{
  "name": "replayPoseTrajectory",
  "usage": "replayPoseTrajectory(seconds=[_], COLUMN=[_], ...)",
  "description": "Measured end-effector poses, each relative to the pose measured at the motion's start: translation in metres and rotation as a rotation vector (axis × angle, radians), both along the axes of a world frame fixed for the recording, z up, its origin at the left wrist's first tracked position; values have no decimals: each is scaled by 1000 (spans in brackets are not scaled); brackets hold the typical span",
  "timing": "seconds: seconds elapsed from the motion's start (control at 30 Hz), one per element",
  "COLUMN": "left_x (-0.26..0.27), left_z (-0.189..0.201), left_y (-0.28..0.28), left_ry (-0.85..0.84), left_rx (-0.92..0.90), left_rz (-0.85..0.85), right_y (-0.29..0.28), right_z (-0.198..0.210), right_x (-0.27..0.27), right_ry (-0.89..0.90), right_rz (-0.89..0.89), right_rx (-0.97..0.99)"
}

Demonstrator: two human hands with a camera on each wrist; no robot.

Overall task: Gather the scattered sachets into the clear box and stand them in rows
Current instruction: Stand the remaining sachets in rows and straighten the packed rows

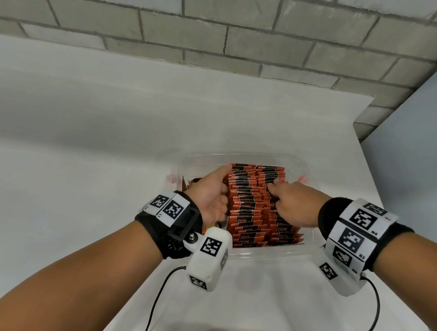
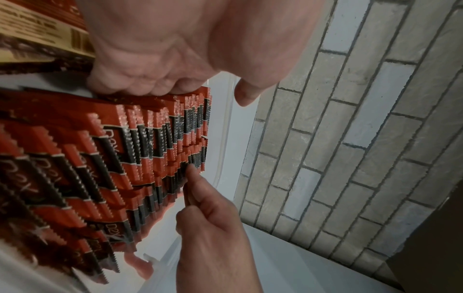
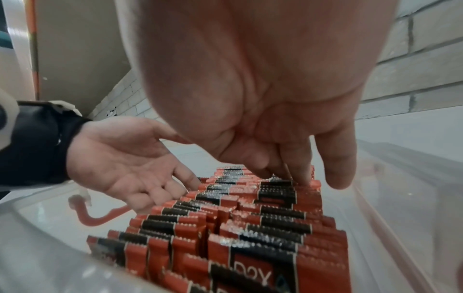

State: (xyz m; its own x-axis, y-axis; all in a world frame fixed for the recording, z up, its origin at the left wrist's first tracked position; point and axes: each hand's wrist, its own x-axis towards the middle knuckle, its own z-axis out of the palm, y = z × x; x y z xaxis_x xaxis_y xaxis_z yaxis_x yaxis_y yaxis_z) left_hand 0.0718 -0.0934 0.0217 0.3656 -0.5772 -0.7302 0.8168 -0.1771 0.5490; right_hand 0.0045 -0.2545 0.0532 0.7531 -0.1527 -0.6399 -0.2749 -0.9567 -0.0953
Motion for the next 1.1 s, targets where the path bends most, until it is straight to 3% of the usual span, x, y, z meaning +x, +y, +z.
replayPoseTrajectory(seconds=[0.23,0.43,0.63,1.1], left_x=[1,-1,-2,-5], left_z=[-1,-6,-6,-8], left_y=[6,4,1,-3], left_ry=[55,107,93,99], left_rx=[25,52,57,55], left_rz=[-33,7,27,57], right_y=[-6,0,-5,0], right_z=[15,6,0,-4], right_x=[-19,-52,-44,-41], right_ry=[-65,77,-26,-16], right_rz=[-8,57,12,-102], right_rx=[26,55,60,134])
